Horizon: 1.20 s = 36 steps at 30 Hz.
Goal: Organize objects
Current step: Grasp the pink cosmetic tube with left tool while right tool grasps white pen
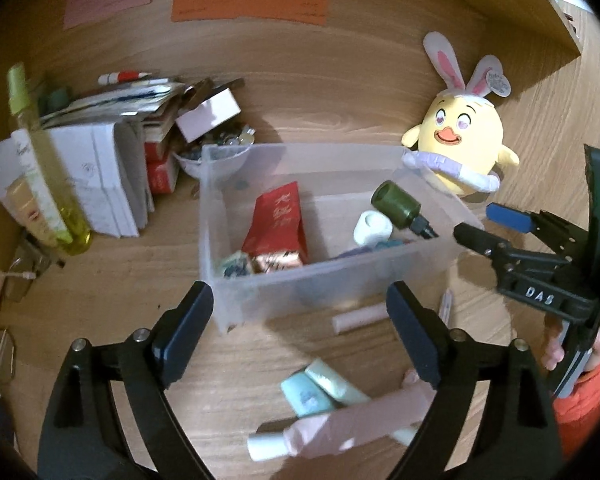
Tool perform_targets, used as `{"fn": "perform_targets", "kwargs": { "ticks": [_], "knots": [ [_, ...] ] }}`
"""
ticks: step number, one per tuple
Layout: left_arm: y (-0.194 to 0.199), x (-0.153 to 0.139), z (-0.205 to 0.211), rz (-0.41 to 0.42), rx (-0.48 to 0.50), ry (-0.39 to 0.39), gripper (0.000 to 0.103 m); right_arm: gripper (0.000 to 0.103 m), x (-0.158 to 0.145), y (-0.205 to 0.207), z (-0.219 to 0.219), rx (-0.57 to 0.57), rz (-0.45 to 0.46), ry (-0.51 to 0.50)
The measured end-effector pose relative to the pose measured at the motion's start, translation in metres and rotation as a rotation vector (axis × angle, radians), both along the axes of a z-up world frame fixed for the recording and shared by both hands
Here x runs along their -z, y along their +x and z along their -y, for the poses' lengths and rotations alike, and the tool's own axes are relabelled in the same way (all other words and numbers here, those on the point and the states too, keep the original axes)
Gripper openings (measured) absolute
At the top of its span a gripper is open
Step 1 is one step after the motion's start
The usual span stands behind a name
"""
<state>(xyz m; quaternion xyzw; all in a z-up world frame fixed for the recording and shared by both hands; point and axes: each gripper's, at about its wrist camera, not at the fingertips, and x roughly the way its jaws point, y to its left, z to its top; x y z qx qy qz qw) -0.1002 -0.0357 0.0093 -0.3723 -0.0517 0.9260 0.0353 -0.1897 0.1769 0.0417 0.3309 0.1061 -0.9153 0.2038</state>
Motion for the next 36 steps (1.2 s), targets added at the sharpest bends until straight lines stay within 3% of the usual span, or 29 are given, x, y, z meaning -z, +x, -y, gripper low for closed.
{"fn": "perform_targets", "kwargs": {
  "ticks": [9, 23, 31, 36],
  "knots": [
    [0.028, 0.019, 0.006, 0.042, 0.015, -0.012, 0.091, 0.069, 0.011, 0.019, -0.018, 0.03, 0.044, -0.015],
    [0.042, 0.062, -0.012, 0.164, 0.144, 0.023, 0.092, 0.069, 0.059, 0.038, 0.004, -0.03, 0.278, -0.085],
    [0.045, 0.067, -0.019, 0.185, 0.207, 0.037, 0.092, 0.069, 0.067, 0.045, 0.014, -0.044, 0.303, -0.091],
    [0.055, 0.071, -0.017, 0.19, 0.209, 0.031, 0.092, 0.047, 0.066, 0.048, 0.017, -0.065, 0.293, -0.101]
  ]
}}
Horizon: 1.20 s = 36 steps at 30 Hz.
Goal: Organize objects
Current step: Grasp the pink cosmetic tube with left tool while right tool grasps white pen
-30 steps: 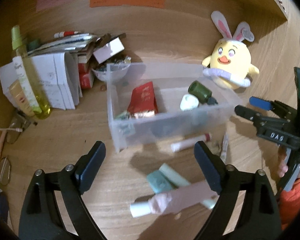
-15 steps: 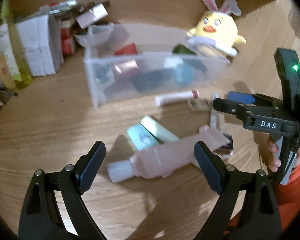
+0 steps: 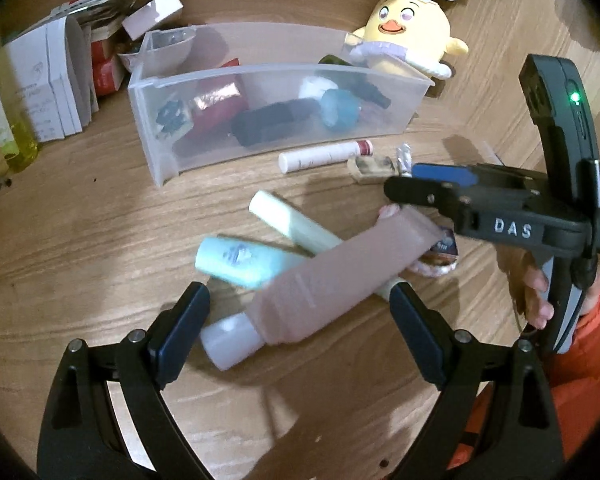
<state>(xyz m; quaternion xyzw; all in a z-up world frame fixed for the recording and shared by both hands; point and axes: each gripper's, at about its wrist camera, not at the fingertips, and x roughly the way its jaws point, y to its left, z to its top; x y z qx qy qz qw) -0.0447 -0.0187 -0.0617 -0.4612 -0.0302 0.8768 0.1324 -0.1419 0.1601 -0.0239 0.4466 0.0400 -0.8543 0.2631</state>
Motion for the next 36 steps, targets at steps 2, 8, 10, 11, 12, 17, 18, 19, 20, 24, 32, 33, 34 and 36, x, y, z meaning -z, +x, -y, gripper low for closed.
{"fn": "perform_targets", "kwargs": {
  "ticks": [2, 8, 10, 11, 12, 17, 18, 19, 20, 24, 32, 33, 34, 36],
  "knots": [
    [0.004, 0.0, 0.002, 0.001, 0.005, 0.001, 0.092, 0.037, 0.0, 0.0, 0.002, -0.005, -0.009, 0.001],
    [0.01, 0.0, 0.003, -0.008, 0.007, 0.008, 0.092, 0.028, -0.001, -0.001, -0.001, 0.009, -0.011, -0.013],
    [0.01, 0.001, 0.002, -0.012, 0.011, 0.003, 0.09, 0.027, -0.001, -0.002, -0.004, 0.015, -0.007, -0.025],
    [0.01, 0.001, 0.001, -0.015, 0.009, -0.001, 0.085, 0.025, -0.001, -0.003, -0.005, 0.021, -0.005, -0.03],
    [0.01, 0.0, 0.0, -0.018, 0.009, -0.009, 0.082, 0.024, -0.002, -0.004, -0.007, 0.026, -0.004, -0.034],
    [0.015, -0.001, 0.0, -0.023, 0.007, -0.019, 0.058, 0.016, -0.004, -0.007, -0.022, 0.056, -0.003, -0.04],
    [0.016, -0.001, 0.0, -0.022, 0.005, -0.019, 0.055, 0.016, -0.004, -0.007, -0.024, 0.062, -0.005, -0.038],
    [0.017, -0.002, 0.0, -0.019, 0.005, -0.017, 0.049, 0.015, -0.004, -0.008, -0.028, 0.071, -0.006, -0.037],
    [0.018, -0.002, -0.001, -0.016, 0.005, -0.013, 0.044, 0.015, -0.005, -0.009, -0.031, 0.076, -0.007, -0.036],
    [0.021, -0.001, -0.007, -0.001, 0.026, 0.007, 0.033, 0.014, -0.006, -0.011, -0.043, 0.099, -0.018, -0.023],
    [0.021, -0.003, -0.033, 0.011, 0.093, -0.018, 0.036, 0.014, -0.008, -0.008, -0.055, 0.094, -0.017, -0.016],
    [0.02, -0.003, -0.035, 0.01, 0.096, -0.022, 0.038, 0.015, -0.007, -0.007, -0.054, 0.092, -0.016, -0.016],
    [0.017, -0.004, -0.037, 0.01, 0.097, -0.02, 0.042, 0.015, -0.007, -0.006, -0.053, 0.09, -0.014, -0.015],
    [0.013, -0.004, -0.039, 0.01, 0.094, -0.021, 0.045, 0.019, -0.005, -0.006, -0.052, 0.083, 0.003, -0.022]
  ]
}}
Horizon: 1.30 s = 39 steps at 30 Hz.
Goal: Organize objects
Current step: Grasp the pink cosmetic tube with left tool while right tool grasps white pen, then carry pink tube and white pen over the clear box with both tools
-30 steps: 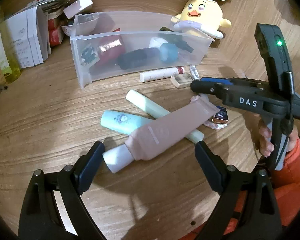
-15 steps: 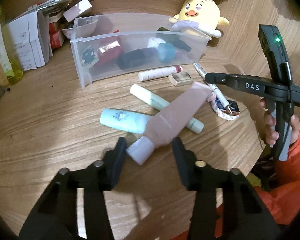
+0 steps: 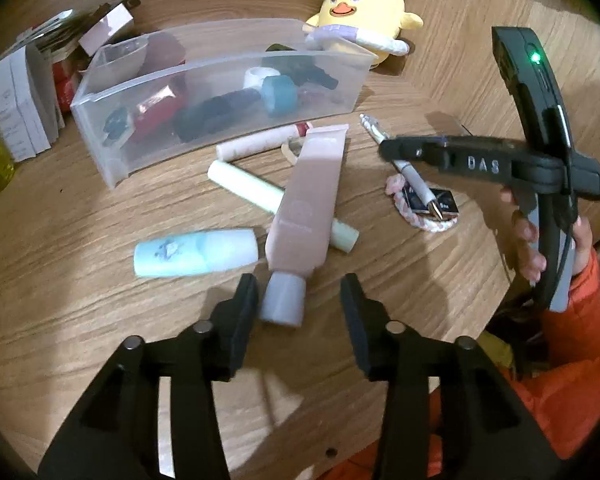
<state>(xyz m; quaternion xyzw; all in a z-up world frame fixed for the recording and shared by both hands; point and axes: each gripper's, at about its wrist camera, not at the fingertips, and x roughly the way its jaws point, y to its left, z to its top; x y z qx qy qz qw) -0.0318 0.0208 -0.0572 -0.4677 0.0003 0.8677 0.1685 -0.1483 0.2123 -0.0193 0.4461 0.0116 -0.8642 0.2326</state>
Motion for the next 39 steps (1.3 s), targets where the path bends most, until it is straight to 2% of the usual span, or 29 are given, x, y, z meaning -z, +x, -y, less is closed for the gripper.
{"fn": "perform_targets", "kwargs": {
  "ticks": [4, 9, 10, 11, 16, 28, 39],
  "knots": [
    [-0.007, 0.0, -0.006, -0.014, -0.001, -0.02, 0.046, 0.029, 0.005, 0.002, 0.005, -0.013, 0.007, -0.004],
    [-0.014, 0.001, -0.013, -0.037, -0.005, -0.022, 0.045, 0.03, 0.005, 0.006, 0.015, -0.026, -0.029, 0.041],
    [-0.015, 0.002, -0.014, -0.04, -0.003, -0.019, 0.042, 0.027, 0.005, 0.007, 0.016, -0.025, -0.035, 0.05],
    [-0.015, 0.002, -0.015, -0.046, -0.002, -0.02, 0.035, 0.02, 0.006, 0.007, 0.018, -0.023, -0.042, 0.064],
    [-0.015, 0.001, -0.015, -0.058, -0.024, -0.02, 0.033, 0.011, 0.006, 0.008, 0.014, -0.02, -0.024, 0.027],
    [-0.002, -0.026, -0.002, -0.135, -0.078, 0.018, 0.033, 0.01, -0.012, 0.023, 0.005, 0.007, -0.069, -0.039],
    [-0.006, -0.056, 0.011, -0.224, -0.14, 0.076, 0.033, 0.01, -0.051, 0.04, -0.007, 0.012, -0.167, -0.098]
  ]
}}
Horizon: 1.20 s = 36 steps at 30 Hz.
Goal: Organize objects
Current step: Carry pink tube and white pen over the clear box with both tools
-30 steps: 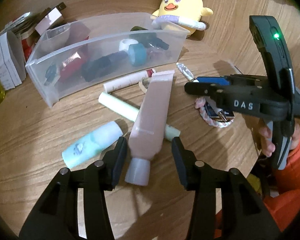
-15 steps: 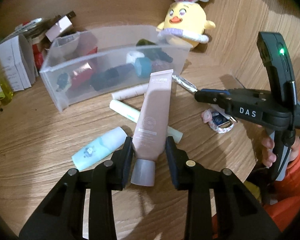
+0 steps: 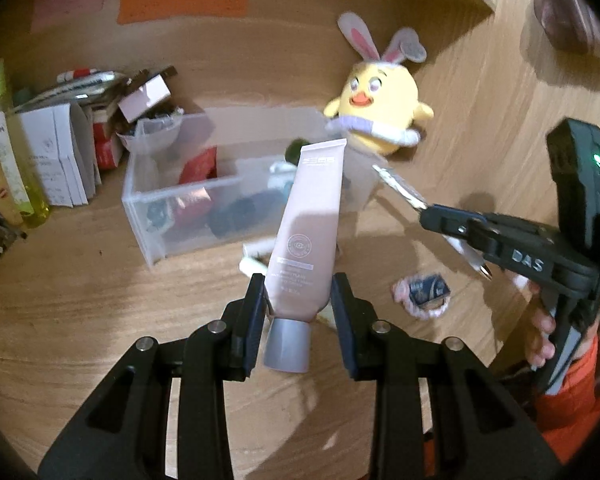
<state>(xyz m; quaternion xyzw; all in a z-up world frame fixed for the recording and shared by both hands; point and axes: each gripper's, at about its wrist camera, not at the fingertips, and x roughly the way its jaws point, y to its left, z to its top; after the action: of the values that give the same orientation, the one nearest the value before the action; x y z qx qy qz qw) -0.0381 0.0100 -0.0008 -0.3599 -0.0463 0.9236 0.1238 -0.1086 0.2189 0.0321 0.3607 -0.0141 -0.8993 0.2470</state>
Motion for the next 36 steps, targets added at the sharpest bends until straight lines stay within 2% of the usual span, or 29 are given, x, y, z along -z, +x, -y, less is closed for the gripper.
{"fn": "perform_targets", "kwargs": {
  "ticks": [11, 21, 29, 36],
  "knots": [
    [-0.026, -0.025, 0.013, -0.066, -0.081, 0.022, 0.033, 0.01, -0.031, -0.005, -0.003, 0.01, -0.092, -0.017],
    [-0.057, -0.037, 0.025, -0.07, -0.141, 0.034, 0.033, 0.01, -0.039, -0.036, 0.005, -0.002, -0.119, -0.006],
    [-0.089, -0.035, 0.029, -0.034, -0.155, 0.048, 0.033, 0.01, -0.039, -0.065, 0.017, 0.0, -0.125, 0.026],
    [-0.121, -0.018, 0.03, 0.052, -0.14, 0.071, 0.033, 0.01, -0.038, -0.087, 0.026, 0.001, -0.12, 0.047]
  ]
}}
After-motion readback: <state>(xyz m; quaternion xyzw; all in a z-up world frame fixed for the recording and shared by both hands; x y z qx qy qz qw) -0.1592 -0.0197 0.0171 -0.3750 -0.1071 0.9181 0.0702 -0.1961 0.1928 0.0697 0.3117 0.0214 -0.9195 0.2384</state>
